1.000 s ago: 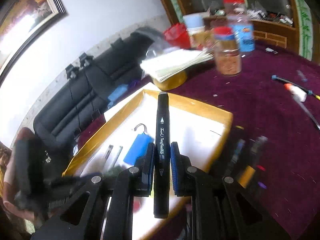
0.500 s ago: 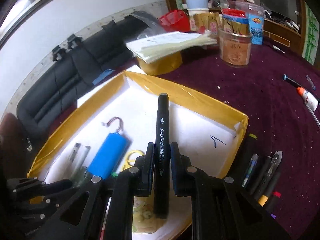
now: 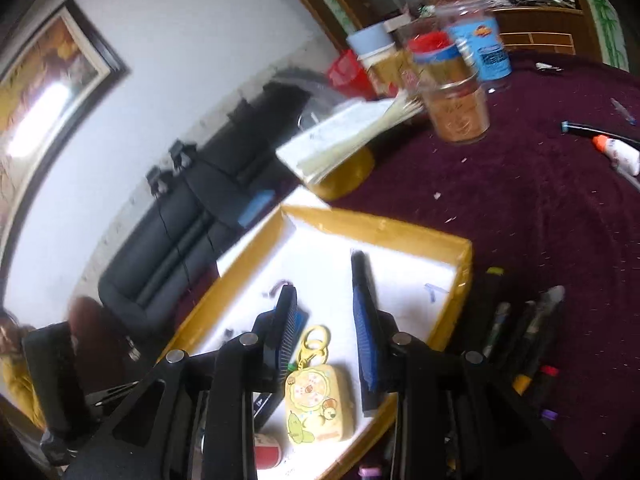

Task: Organize rigid objects
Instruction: 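Place green battery and black marker in the white tray, opening both grippers, then move both open grippers from the tray to the pile of markers, then grasp a purple-capped black marker with right gripper while left gripper grasps a red-capped marker, then carry both markers over the white tray and open both grippers to drop them, then grasp a white translucent pen with right gripper while left gripper grasps a pink-capped black marker, then lower the white pen and black marker into the tray, opening both grippers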

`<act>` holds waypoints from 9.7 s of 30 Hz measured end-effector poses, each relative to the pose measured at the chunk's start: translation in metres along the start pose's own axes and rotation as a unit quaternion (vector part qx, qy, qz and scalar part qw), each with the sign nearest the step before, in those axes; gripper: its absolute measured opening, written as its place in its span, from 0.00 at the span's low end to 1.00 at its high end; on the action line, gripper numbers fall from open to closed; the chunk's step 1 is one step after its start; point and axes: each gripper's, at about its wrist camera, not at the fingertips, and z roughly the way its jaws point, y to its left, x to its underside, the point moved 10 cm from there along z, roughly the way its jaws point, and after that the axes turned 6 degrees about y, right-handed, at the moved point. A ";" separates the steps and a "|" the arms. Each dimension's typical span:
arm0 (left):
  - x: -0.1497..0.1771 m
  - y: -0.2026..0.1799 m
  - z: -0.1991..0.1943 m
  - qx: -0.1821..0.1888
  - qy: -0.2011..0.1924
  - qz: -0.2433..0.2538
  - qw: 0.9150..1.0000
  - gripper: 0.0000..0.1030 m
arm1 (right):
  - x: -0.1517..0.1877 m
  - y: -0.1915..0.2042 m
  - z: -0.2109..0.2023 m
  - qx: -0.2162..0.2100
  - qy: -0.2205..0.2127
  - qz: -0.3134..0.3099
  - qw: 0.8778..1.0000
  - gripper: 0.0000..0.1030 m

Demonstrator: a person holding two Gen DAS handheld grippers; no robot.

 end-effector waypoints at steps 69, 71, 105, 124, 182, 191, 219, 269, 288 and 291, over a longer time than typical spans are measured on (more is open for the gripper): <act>0.056 -0.212 0.041 0.115 0.094 0.218 0.965 0.44 | 0.110 -0.175 -0.122 0.262 0.008 0.093 0.961 0.14; 0.057 -0.216 0.061 0.087 0.115 0.229 0.963 0.44 | 0.109 -0.176 -0.122 0.242 0.006 0.105 0.964 0.14; 0.095 -0.225 0.080 0.063 0.135 0.250 0.957 0.11 | 0.110 -0.156 -0.115 0.242 0.004 0.059 0.968 0.12; 0.025 -0.075 -0.059 0.200 0.000 0.056 0.978 0.12 | 0.096 -0.098 -0.119 0.177 -0.052 -0.009 0.983 0.12; 0.044 -0.107 -0.017 0.168 0.042 0.102 0.979 0.42 | 0.071 -0.110 -0.033 0.155 0.061 0.104 0.981 0.22; 0.057 -0.122 -0.015 0.154 0.051 0.124 0.979 0.42 | 0.069 -0.109 -0.028 0.206 0.094 0.089 0.970 0.17; 0.074 -0.190 0.060 0.058 0.160 0.134 0.976 0.34 | 0.090 -0.157 -0.081 0.189 0.054 0.080 0.977 0.05; 0.010 -0.020 -0.028 0.194 0.025 -0.055 0.979 0.12 | 0.070 -0.106 -0.107 0.075 -0.054 0.034 0.995 0.06; 0.006 0.066 0.028 0.126 0.055 -0.071 0.988 0.12 | 0.057 0.033 0.046 0.109 0.080 -0.084 0.987 0.07; 0.008 0.061 0.034 0.114 0.065 -0.043 0.990 0.13 | 0.054 0.027 0.055 0.122 0.091 -0.091 0.984 0.07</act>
